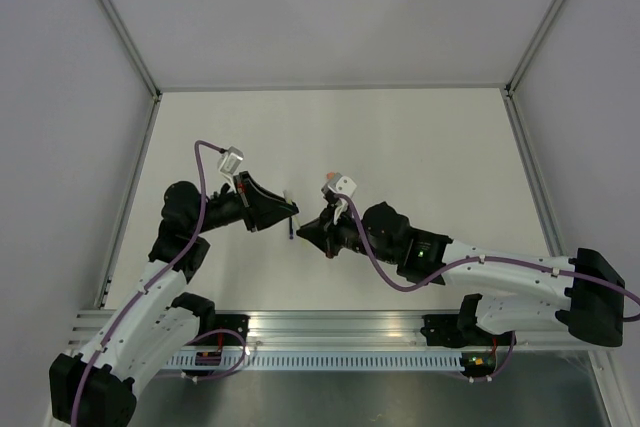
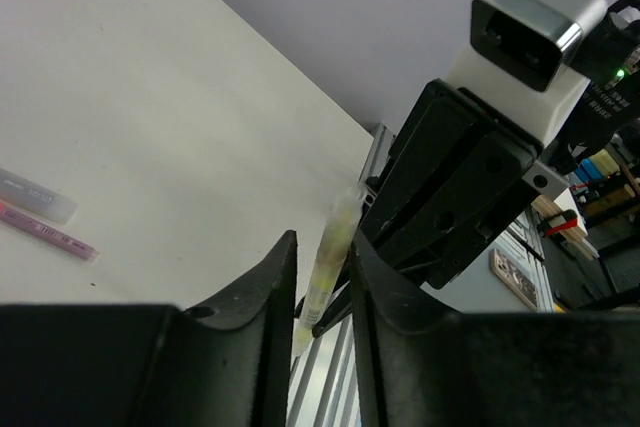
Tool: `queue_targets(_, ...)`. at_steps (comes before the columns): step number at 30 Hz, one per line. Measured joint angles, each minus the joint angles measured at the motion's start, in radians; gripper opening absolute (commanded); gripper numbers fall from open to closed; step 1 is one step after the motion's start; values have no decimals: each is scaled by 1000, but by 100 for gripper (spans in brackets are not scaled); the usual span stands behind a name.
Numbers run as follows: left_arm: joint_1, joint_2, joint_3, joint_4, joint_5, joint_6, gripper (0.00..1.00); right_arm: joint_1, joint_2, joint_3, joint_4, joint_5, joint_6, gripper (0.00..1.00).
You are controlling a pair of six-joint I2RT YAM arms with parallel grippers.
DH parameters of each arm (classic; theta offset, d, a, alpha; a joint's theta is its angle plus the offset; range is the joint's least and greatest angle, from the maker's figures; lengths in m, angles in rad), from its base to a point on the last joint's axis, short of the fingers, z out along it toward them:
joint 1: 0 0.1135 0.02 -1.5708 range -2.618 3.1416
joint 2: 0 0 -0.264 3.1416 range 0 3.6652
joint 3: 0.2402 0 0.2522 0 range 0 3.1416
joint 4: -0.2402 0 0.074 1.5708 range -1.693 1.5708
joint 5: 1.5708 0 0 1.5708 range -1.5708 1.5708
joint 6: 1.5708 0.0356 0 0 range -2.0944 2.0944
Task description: Insert the pens into the pen caps
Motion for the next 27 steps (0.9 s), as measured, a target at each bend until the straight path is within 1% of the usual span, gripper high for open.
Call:
queue_targets(2, 0, 0, 0, -5, 10, -1, 39, -1, 0, 11, 17, 1, 0, 0)
queue_targets(10, 0, 0, 0, -14, 14, -5, 46, -2, 0, 16, 44, 2, 0, 0)
queue_targets(15, 0, 6, 0, -10, 14, -11, 45, -2, 0, 16, 44, 5, 0, 0)
queue_targets(18, 0, 7, -3, -8, 14, -14, 37, -2, 0, 16, 44, 10, 1, 0)
queue_targets(19, 0, 7, -4, -6, 14, -16, 31, -2, 0, 16, 44, 12, 0, 0)
queue_targets(21, 0, 8, -5, 2, 16, -18, 24, -2, 0, 16, 43, 19, 1, 0)
queue_targets(22, 0, 8, -5, 7, 19, -23, 15, -3, 0, 16, 43, 20, 1, 0)
queue_targets(24, 0, 8, -9, 21, 24, -25, 5, -4, 0, 16, 44, 23, 4, 0)
queue_targets(25, 2, 10, -13, 27, 24, -26, 2, -4, 0, 18, 43, 25, 8, 0)
queue_targets(26, 3, 13, -14, 35, 24, -27, 2, -4, 0, 19, 42, 26, 10, 2)
queue_targets(27, 3, 16, -16, 43, 24, -27, 2, -5, 0, 19, 39, 26, 11, 5)
